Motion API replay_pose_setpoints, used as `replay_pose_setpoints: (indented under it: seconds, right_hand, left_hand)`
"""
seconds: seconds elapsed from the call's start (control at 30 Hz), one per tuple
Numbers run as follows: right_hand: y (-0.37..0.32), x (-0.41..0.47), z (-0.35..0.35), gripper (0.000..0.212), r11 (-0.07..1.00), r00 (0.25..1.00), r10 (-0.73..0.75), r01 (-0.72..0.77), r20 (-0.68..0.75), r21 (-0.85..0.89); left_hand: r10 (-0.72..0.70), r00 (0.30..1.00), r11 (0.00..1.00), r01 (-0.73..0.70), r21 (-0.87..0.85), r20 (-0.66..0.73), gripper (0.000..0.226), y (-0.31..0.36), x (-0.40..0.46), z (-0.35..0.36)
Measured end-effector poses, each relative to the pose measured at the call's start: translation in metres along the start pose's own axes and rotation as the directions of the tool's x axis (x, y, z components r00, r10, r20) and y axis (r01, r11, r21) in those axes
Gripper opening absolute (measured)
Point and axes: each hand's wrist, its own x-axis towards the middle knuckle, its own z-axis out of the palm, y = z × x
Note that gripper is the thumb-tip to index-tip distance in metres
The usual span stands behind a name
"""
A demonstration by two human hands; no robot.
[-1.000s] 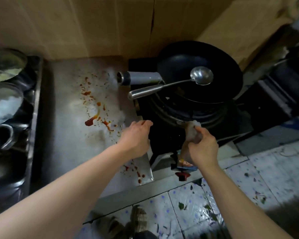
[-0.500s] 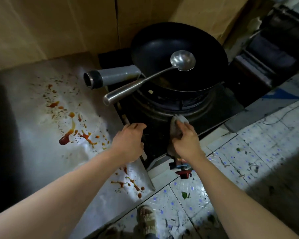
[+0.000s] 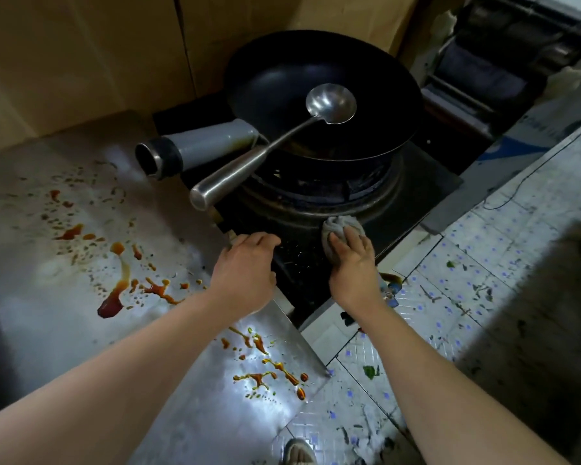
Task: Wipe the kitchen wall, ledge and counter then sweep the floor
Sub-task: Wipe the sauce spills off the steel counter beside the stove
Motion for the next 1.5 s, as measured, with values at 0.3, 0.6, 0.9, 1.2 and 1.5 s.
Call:
replay_pose_setpoints:
  seconds: [0.3, 0.6, 0.9, 1.2, 1.5]
  right_hand:
    - [0.015, -0.001, -0.011, 0.064, 0.994, 0.999, -0.037, 0.036, -0.011, -0.105]
    - [-0.014, -0.016, 0.006, 0.05, 0.993, 0.99, -0.12, 0.119, -0.071, -0.023]
    - [-0.014, -0.005, 0.013, 0.048, 0.999, 0.988, -0.051, 0.049, -0.148, -0.018]
    - [-0.035, -0.004, 0.022, 0.06, 0.994, 0.994, -0.1, 0.101, -0.038, 0.028]
    - [-0.092, 0.035, 0.044, 0.061, 0.941, 0.916, -0.329, 0.338, 0.231, 0.001]
  left_hand:
    - [0.005, 1.0, 1.0, -0.004, 0.023, -0.028, 0.056, 0.016, 0.005, 0.013]
    - [-0.038, 0.997, 0.998, 0.041, 0.049, -0.061, 0.057, 0.008, 0.01, 0.012]
    - [-0.096, 0.99, 0.994, 0.101, 0.048, -0.103, 0.058, -0.008, 0.008, 0.005]
    - [-0.11, 0.983, 0.993, 0.115, 0.023, -0.147, 0.063, -0.036, -0.005, -0.002]
    - [-0.119, 0.967, 0.993, 0.113, -0.039, -0.226, 0.058, -0.052, -0.013, -0.004]
